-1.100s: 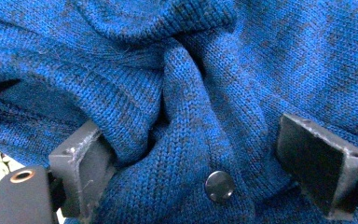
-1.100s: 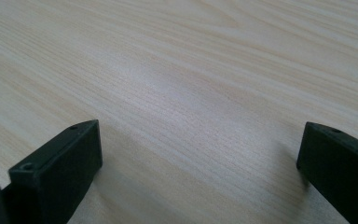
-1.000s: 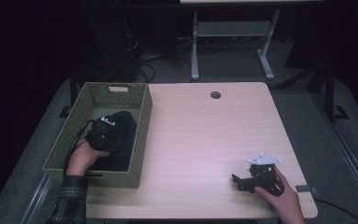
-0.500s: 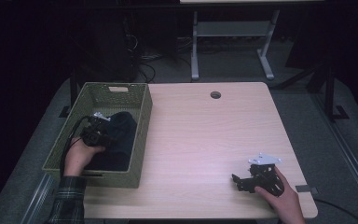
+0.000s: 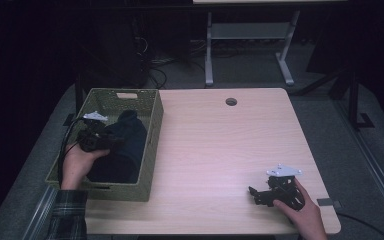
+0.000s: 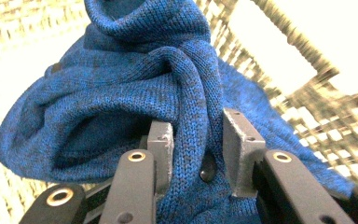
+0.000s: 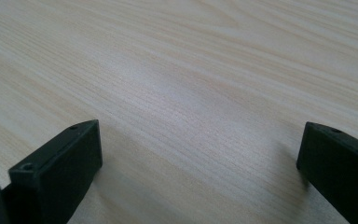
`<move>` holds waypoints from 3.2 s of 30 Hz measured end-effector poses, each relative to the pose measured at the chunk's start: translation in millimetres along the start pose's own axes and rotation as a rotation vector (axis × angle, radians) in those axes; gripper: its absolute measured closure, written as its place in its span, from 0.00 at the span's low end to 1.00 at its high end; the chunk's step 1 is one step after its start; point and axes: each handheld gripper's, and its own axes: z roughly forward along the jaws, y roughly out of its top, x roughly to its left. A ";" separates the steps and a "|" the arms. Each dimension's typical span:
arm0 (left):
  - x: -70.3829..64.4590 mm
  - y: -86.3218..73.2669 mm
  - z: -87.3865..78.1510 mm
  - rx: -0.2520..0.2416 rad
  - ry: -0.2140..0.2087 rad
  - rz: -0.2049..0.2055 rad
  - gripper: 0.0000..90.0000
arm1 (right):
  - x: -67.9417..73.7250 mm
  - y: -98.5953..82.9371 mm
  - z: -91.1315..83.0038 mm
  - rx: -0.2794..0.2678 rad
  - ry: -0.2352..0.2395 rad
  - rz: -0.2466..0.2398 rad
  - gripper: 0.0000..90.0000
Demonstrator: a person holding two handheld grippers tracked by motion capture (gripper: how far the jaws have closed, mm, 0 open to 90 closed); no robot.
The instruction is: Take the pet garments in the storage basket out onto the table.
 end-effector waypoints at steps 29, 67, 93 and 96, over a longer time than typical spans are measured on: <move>-6.4 13.5 -67.6 -0.419 -0.073 -0.014 0.74 | 0.0 0.2 0.2 0.000 0.001 0.000 0.00; -66.3 66.2 -76.0 -0.589 -0.253 0.088 0.75 | 0.0 0.3 0.3 0.000 0.002 0.000 0.00; -113.2 95.6 -29.2 -0.527 -0.367 0.167 0.75 | 0.1 0.4 0.1 0.001 0.002 0.001 0.00; -119.2 98.7 -23.4 -0.523 -0.378 0.175 0.75 | 0.2 0.4 0.1 0.001 0.002 0.002 0.00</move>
